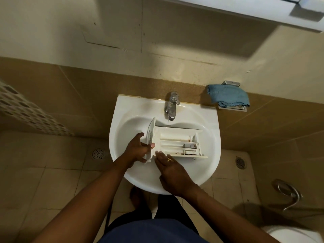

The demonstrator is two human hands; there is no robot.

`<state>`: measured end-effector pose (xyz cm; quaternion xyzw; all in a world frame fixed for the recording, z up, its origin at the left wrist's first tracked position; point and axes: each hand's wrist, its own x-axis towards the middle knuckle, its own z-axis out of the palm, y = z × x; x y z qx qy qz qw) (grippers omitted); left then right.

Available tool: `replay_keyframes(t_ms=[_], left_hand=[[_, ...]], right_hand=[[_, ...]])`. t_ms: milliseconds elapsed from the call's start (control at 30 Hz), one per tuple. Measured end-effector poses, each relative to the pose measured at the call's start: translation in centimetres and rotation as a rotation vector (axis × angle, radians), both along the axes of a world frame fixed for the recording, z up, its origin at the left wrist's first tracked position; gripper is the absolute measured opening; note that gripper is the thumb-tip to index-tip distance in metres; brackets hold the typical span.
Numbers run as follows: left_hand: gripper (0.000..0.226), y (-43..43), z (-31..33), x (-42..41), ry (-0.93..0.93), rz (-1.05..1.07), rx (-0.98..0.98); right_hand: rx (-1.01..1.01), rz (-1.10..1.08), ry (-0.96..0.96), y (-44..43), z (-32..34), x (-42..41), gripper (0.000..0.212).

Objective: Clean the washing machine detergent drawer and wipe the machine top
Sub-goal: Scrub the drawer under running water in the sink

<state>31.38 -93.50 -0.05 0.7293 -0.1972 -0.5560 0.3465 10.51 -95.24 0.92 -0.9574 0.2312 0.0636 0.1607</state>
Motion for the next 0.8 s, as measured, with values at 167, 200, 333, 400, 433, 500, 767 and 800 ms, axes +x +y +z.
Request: replay_keyframes(t_ms=[167, 200, 333, 400, 433, 500, 767, 800], left_hand=[[0.085, -0.1, 0.1, 0.1, 0.008, -0.008, -0.005], [0.085, -0.1, 0.1, 0.2, 0.013, -0.009, -0.005], [0.084, -0.1, 0.1, 0.1, 0.008, -0.014, -0.004], [0.084, -0.1, 0.0, 0.0, 0.01, -0.008, -0.007], [0.084, -0.1, 0.0, 0.0, 0.013, -0.002, -0.01], [0.084, 0.0, 0.0, 0.0, 0.019, 0.006, -0.012], [0.084, 0.2, 0.2, 0.0, 0.022, 0.006, -0.013], [0.084, 0.2, 0.3, 0.0, 0.027, 0.011, -0.009]], right_hand=[[-0.081, -0.111, -0.083, -0.2, 0.7, -0.3, 0.051], [-0.074, -0.114, -0.099, 0.2, 0.8, 0.6, 0.054], [-0.014, -0.056, -0.065, 0.9, -0.1, 1.7, 0.072], [-0.074, -0.003, -0.044, 0.3, -0.1, 0.3, 0.073], [-0.113, 0.013, -0.034, -0.2, -0.1, -0.5, 0.072], [-0.154, 0.011, -0.014, -1.6, 0.1, -1.8, 0.066], [0.009, -0.375, -0.044, -6.5, 2.4, -0.6, 0.03], [0.146, -0.519, -0.143, -7.2, 2.6, 0.0, 0.027]])
